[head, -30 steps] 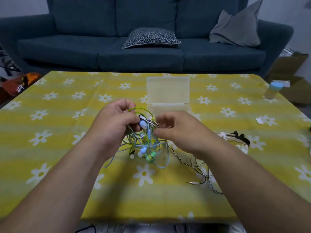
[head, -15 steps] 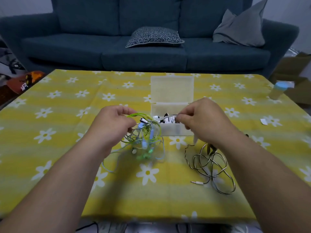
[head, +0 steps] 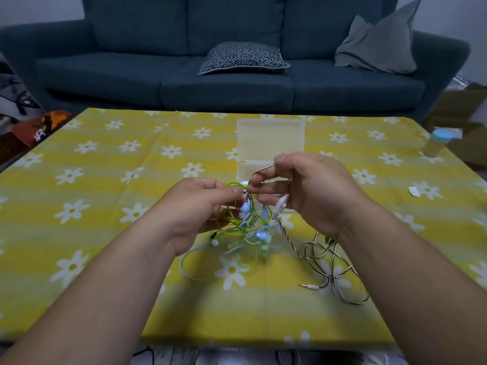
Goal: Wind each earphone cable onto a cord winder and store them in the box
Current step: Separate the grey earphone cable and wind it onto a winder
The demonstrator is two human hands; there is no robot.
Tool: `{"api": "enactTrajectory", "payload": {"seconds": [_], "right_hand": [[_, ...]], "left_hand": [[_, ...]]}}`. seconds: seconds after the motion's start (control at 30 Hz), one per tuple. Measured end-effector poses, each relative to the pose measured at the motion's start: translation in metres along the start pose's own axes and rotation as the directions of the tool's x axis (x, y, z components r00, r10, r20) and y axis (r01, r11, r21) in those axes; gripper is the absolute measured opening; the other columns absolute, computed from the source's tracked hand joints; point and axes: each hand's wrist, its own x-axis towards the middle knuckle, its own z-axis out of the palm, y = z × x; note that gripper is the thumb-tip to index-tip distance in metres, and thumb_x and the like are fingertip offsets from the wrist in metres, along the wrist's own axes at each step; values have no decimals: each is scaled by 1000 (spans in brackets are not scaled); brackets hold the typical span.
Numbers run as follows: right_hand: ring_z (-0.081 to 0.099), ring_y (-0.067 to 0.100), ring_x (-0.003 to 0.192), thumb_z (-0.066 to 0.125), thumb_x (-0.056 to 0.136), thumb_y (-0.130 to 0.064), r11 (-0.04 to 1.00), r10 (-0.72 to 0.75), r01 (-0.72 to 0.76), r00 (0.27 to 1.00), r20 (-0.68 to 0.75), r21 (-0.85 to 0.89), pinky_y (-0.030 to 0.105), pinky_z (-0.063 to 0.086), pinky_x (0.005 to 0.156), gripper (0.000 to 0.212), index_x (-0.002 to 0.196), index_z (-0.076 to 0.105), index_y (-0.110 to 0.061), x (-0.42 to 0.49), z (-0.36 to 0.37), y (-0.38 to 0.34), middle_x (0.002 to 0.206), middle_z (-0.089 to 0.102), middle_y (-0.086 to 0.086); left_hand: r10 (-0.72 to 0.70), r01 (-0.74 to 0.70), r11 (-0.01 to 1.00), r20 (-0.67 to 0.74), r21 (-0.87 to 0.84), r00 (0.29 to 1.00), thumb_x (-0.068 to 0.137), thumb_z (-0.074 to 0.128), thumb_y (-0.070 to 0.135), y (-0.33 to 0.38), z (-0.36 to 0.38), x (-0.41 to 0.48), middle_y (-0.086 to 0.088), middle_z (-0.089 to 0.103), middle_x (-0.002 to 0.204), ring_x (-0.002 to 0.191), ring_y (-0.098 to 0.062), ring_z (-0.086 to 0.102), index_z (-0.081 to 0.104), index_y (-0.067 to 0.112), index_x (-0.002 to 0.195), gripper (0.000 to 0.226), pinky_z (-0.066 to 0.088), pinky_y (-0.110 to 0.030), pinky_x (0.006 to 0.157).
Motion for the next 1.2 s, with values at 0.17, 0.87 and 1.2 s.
{"api": "enactTrajectory", "payload": {"seconds": [0.17, 0.87, 1.2], "right_hand": [[69, 36, 85, 47, 92, -3, 995, -71, 69, 997, 21, 68, 55, 51, 95, 15, 92, 60, 6, 0, -1, 1, 81, 67, 21], [68, 35, 77, 56, 93, -6, 995, -63, 73, 989, -135, 73, 55, 53, 94, 11, 82, 58, -5, 8, -13, 3, 71, 65, 15], [73, 32, 67, 44, 91, 1, 948, 30, 34, 980, -196, 315, 41, 62, 67, 19, 74, 50, -3, 3, -27, -16, 59, 58, 11]], "left_hand": [[-80, 61, 985, -109, -164, 991, 85, 57, -7, -2, 7, 5, -8, 66, 68, 53, -21, 60, 56, 14, 79, 22, 48, -28, 58], [65, -153, 925, -253, -348, 965, 98, 49, 5, 3, -2, 11, 5, 42, 50, 43, -13, 55, 58, 15, 101, 14, 39, -26, 55], [157, -129, 987, -383, 97, 910, 74, 60, -22, -4, -25, 19, -3, 49, 77, 64, -11, 51, 62, 23, 87, 47, 36, -25, 56]]}}
